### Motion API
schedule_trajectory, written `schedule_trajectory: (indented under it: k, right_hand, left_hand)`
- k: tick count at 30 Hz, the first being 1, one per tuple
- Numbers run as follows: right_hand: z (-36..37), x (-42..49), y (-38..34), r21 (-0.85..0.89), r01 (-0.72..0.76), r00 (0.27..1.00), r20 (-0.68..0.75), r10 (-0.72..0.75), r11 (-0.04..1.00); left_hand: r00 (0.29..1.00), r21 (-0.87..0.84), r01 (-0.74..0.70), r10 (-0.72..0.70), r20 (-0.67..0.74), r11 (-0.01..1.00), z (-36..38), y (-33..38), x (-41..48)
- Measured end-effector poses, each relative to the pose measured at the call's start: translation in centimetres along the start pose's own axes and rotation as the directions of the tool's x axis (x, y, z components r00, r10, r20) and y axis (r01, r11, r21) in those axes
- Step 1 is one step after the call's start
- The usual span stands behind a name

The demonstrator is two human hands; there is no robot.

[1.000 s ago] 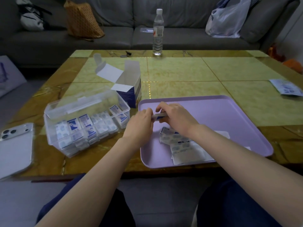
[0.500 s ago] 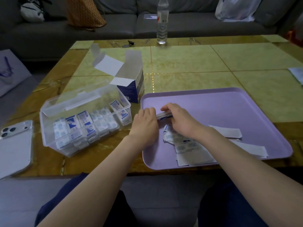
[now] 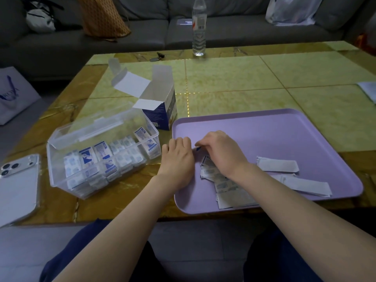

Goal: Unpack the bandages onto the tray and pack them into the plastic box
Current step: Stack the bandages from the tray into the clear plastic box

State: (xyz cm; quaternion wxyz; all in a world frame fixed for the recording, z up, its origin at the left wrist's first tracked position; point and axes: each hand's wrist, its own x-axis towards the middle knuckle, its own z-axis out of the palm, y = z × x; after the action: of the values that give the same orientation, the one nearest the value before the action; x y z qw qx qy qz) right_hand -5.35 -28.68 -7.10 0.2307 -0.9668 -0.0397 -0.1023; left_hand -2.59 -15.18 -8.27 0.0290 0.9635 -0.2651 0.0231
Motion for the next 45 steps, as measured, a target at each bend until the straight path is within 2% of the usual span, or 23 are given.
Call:
schedule_trajectory:
  k: [2, 5, 9, 13, 16, 19, 21, 26, 30, 32, 34, 38, 42, 45]
  right_hand:
    - [-0.2, -0.1, 0.0, 0.033, 0.014, 0.998, -0.062, -0.012, 0.999]
    - [-0.4, -0.3, 0.2, 0.063, 0.013, 0.999, -0.050, -0.010, 0.998]
    - [-0.4, -0.8, 0.3, 0.049, 0.123, 0.984, -0.137, -0.116, 0.991]
    - [-0.6, -1.1, 0.6, 0.096, 0.046, 0.998, -0.056, -0.041, 0.994]
    - [-0.8, -1.4, 0.6, 0.106, 0.085, 0.994, -0.084, -0.076, 0.991]
    - [-0.7, -1.5, 0.8, 0.124, 0.073, 0.997, -0.020, -0.071, 0.990]
    - [-0.6, -1.6, 0.9, 0.094, 0.075, 0.997, -0.006, -0.075, 0.993]
    - [-0.9, -2.2, 0.2, 0.113, 0.174, 0.962, -0.232, -0.144, 0.978]
    - [-0.5, -3.0, -1.1, 0.214, 0.184, 0.967, -0.215, -0.137, 0.959]
    - [-0.3, -3.0, -2.2, 0.239, 0.216, 0.954, -0.258, -0.153, 0.947]
    - [-0.3, -2.8, -3.7, 0.264, 0.258, 0.936, -0.307, -0.173, 0.929]
    - [0.0, -2.4, -6.7, 0.321, 0.306, 0.926, -0.319, -0.202, 0.896]
    - [-0.6, -2.0, -8.8, 0.308, 0.370, 0.909, -0.316, -0.272, 0.877]
    - [-1.4, -1.1, -10.4, 0.248, 0.426, 0.885, -0.312, -0.345, 0.870]
  left_hand:
    - [1.000, -0.011, 0.005, -0.005, -0.015, 1.000, 0.0, 0.1, 0.1]
    - [1.000, -0.015, 0.002, -0.002, -0.011, 1.000, 0.0, 0.3, -0.2]
    - [0.998, -0.004, -0.013, 0.013, -0.065, 1.000, 0.0, 0.6, -0.8]
    - [0.995, 0.021, -0.011, 0.013, -0.097, 1.000, 0.0, 0.7, -1.2]
    - [0.998, 0.005, 0.001, -0.001, -0.068, 1.000, 0.4, 0.6, -1.2]
    - [1.000, 0.006, -0.001, 0.001, -0.013, 1.000, 0.2, 0.4, -1.5]
    - [0.999, 0.020, -0.036, 0.037, -0.029, 0.999, -0.3, 0.4, -1.7]
    - [0.955, -0.152, -0.063, 0.016, -0.297, 0.986, -2.3, 0.1, -2.6]
    - [0.897, -0.259, -0.130, 0.002, -0.442, 0.957, -3.2, -1.2, -3.6]
    - [0.859, -0.302, -0.157, -0.020, -0.511, 0.940, -3.6, -1.8, -4.0]
    - [0.828, -0.357, -0.168, -0.065, -0.557, 0.919, -4.3, -2.4, -4.4]
    - [0.772, -0.489, -0.201, -0.170, -0.612, 0.849, -5.6, -3.9, -5.6]
    - [0.803, -0.734, -0.277, -0.270, -0.531, 0.621, -6.9, -6.1, -6.8]
    - [0.788, -0.779, -0.298, -0.319, -0.527, 0.551, -7.4, -7.9, -8.1]
